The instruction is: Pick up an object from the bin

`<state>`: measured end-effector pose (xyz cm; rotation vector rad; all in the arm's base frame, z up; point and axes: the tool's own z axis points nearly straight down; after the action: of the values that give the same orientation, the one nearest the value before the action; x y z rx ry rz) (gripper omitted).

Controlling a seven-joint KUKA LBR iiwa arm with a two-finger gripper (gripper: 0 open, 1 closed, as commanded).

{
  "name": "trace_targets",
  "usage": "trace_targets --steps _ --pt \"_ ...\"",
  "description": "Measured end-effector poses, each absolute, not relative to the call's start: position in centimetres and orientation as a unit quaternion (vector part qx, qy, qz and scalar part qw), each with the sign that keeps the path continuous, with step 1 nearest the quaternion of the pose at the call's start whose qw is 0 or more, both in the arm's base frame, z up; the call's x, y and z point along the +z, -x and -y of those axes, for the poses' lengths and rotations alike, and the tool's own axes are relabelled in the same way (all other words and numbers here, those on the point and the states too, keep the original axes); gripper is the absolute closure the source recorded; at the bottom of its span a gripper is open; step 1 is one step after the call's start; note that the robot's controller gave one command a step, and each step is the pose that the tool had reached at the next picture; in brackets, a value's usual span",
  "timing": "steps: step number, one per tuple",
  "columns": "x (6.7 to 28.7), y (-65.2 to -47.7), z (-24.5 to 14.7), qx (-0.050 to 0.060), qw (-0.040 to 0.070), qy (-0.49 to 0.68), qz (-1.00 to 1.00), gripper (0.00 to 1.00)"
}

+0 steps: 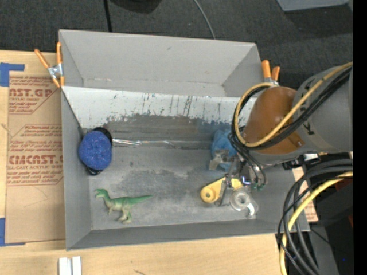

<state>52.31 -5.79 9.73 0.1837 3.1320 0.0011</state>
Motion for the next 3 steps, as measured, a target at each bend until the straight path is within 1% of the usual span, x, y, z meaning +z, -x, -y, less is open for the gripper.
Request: trace_targets --steps 1,2,3 --pt "7.1 -52.0 7.8 0.000 0.005 0.010 -1.000 1.00" --pt "7.1 -52.0 7.8 0.000 0.005 0.010 -1.000 1.00" --pt "7.0 -53.7 9.1 0.002 0.003 0.004 -1.000 1.00"
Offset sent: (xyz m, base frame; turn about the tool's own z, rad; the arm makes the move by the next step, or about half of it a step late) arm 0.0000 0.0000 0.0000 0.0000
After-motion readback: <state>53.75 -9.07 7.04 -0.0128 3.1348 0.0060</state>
